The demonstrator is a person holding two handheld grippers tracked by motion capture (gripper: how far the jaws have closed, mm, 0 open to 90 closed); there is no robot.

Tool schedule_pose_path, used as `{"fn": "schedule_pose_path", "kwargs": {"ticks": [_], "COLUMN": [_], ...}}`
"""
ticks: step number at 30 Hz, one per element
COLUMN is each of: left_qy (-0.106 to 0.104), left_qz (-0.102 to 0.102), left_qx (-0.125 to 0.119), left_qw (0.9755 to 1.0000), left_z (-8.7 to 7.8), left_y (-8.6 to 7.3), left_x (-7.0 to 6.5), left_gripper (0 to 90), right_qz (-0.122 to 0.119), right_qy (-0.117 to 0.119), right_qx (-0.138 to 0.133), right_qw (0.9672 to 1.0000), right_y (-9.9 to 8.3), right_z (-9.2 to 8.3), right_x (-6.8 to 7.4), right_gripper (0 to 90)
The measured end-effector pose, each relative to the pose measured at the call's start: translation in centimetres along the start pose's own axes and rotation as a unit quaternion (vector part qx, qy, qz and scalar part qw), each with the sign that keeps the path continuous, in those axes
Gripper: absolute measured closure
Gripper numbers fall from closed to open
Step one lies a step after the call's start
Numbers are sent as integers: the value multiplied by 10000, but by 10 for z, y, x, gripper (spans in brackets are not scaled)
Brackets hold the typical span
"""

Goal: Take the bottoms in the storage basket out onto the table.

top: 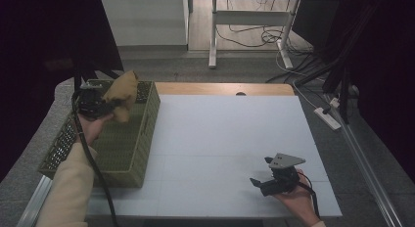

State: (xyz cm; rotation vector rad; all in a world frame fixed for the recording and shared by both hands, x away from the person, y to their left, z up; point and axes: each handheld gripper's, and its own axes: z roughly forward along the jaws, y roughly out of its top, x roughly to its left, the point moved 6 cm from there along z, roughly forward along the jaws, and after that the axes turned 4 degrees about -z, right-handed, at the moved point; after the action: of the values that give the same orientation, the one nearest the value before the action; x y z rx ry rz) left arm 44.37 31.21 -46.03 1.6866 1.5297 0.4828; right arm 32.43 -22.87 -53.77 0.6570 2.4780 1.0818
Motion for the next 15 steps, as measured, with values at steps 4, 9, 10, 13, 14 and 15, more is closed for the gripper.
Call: {"fn": "schedule_pose_path", "kwargs": {"ticks": [4, 9, 10, 13, 14, 15], "left_qy": [-81, -160, -200, -243, -299, -299], "left_qz": [-39, -49, -59, -80, -100, -100], "left_qx": [-108, -200, -245, -280, -326, -326], "left_qw": [9999, 9997, 9995, 9993, 9990, 9990], "left_z": [-5, -12, -15, -18, -21, -21], "left_y": [-2, -3, -3, -4, -6, -6], "left_x": [-3, -7, -8, -9, -10, -10], "left_gripper": [724, 723, 723, 724, 724, 724], "right_qz": [-8, 3, 7, -1, -1, -1], "right_qy": [6, 3, 4, 2, 0, 0], "right_qx": [0, -11, -15, -12, -10, -10], "right_qw": [10000, 10000, 10000, 10000, 10000, 10000], "right_y": [0, 1, 1, 1, 1, 1], "right_z": [1, 1, 1, 1, 1, 1], "right_x": [1, 1, 1, 1, 1, 1], "right_gripper": [74, 74, 74, 74, 74, 74]}}
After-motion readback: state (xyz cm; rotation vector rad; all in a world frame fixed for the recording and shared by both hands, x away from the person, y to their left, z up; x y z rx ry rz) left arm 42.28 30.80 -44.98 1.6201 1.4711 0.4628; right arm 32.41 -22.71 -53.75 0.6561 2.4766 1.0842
